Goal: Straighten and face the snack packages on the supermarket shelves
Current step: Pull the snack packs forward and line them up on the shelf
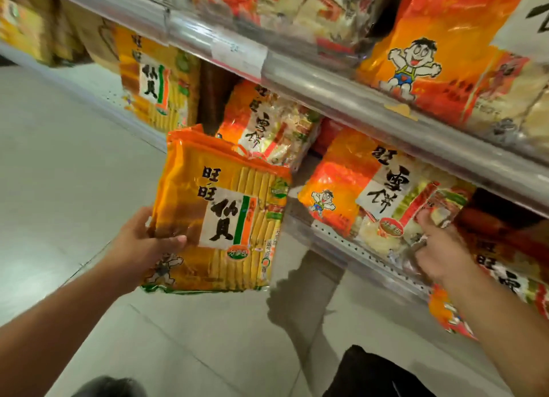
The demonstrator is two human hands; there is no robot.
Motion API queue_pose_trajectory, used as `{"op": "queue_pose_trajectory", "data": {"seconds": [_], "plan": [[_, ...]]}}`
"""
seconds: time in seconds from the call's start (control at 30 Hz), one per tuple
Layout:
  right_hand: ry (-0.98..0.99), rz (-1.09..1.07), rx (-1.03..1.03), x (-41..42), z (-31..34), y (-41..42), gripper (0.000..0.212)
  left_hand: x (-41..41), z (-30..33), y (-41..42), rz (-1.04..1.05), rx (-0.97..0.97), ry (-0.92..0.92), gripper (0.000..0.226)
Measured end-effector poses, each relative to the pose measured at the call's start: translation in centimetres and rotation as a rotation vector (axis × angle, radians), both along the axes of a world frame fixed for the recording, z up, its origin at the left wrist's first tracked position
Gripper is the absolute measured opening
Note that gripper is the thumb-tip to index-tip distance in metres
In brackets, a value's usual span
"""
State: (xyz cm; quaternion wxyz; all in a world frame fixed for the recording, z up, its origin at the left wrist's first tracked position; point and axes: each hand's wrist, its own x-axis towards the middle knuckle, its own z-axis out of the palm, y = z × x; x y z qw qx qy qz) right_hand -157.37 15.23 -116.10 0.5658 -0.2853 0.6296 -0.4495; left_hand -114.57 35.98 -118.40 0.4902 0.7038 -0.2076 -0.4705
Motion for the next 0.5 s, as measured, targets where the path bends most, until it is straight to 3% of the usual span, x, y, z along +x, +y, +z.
{"op": "queue_pose_trajectory", "data": {"seconds": [0.1, 0.3, 0.5], "plan": [[0.113, 0.018, -0.011, 2.2, -1.6, -2.8, 0.03, -0.5, -0.5, 2.3, 0.047, -0.012, 0.036, 0.059], [0.135, 0.153, 0.095, 5.2, -6.2, -4.0, 0.025, -2.6, -2.1, 3.2, 0.067, -0.027, 0.122, 0.065], [0.223, 0.16, 0.17, 5.9, -7.3, -4.0, 0.046, -4.2, -2.1, 1.5, 0.033, -0.026, 0.145, 0.063]]}}
